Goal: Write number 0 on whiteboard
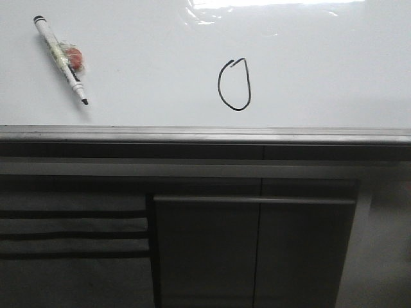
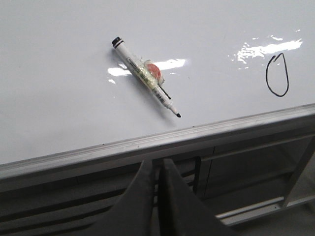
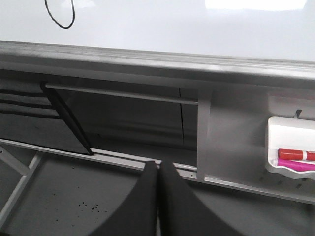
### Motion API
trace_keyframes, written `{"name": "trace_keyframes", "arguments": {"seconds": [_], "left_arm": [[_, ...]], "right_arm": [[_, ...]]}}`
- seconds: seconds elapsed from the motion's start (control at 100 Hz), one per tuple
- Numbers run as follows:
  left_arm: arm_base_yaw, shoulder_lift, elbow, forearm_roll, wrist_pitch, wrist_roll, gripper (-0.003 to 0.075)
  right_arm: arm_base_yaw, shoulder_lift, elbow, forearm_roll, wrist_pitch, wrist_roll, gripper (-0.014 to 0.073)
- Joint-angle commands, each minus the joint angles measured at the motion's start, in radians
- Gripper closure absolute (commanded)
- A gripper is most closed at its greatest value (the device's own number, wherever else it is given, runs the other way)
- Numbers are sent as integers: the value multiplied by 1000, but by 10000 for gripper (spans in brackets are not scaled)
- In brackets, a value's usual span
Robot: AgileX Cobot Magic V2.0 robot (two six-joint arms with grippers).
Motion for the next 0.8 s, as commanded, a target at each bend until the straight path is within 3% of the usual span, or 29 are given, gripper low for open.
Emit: {"name": "trace_keyframes", "arguments": {"seconds": [0.0,0.26,0.43,0.5,0.79], "left_arm": [[29,-49,16,-8,-117,-8,741],[153,-287,325,5,-382,-7,741],[157,-416,524,-41,-552,-7,741],[157,-466,510,-45,-465,-7,741],[147,-468,517,-35,-446,2,741]], "right_arm": [[-6,1,-27,-4,-66,0,666],[-6,1,-27,-4,-66,0,666],[-6,1,-27,-4,-66,0,666],[-6,1,-27,-4,-66,0,666],[-6,1,-27,-4,-64,0,666]]}}
